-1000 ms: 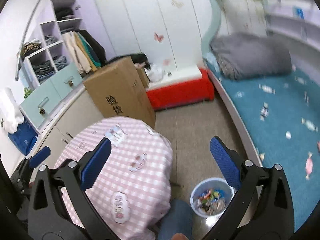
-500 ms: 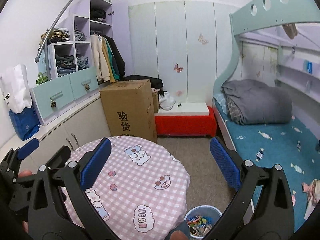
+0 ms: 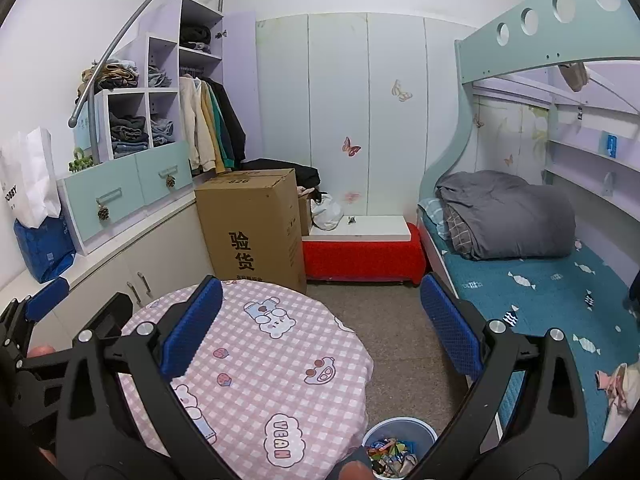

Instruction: Collect trash

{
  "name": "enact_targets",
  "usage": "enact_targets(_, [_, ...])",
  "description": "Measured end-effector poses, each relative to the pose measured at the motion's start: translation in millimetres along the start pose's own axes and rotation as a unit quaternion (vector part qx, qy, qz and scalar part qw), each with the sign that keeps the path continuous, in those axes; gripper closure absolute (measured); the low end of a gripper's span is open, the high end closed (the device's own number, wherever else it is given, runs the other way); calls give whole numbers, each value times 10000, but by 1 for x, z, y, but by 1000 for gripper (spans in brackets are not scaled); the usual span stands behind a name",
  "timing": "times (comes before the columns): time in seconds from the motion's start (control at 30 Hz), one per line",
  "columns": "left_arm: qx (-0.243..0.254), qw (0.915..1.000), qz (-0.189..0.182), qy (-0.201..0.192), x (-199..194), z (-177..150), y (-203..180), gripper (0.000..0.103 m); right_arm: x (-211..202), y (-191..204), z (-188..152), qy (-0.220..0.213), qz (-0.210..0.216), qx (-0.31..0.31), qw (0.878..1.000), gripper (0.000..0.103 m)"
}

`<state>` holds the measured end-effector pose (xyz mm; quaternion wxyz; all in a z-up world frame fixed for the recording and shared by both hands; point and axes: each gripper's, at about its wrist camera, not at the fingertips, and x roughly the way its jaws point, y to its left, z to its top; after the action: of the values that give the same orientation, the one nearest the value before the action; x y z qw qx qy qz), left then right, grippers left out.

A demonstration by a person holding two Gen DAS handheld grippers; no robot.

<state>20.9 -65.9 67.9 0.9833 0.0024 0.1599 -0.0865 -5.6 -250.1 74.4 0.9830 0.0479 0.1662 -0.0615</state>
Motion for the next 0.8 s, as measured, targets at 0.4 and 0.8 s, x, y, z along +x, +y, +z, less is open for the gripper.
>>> enact_targets(0.4, [3, 10000, -56, -13, -3, 1, -2, 6, -2, 0, 2, -25, -25, 3, 10000, 6])
enact_targets(0.8, [-4, 9999, -106, -18, -4, -1, -6, 6, -6, 2, 4, -40, -46, 13, 10000, 6])
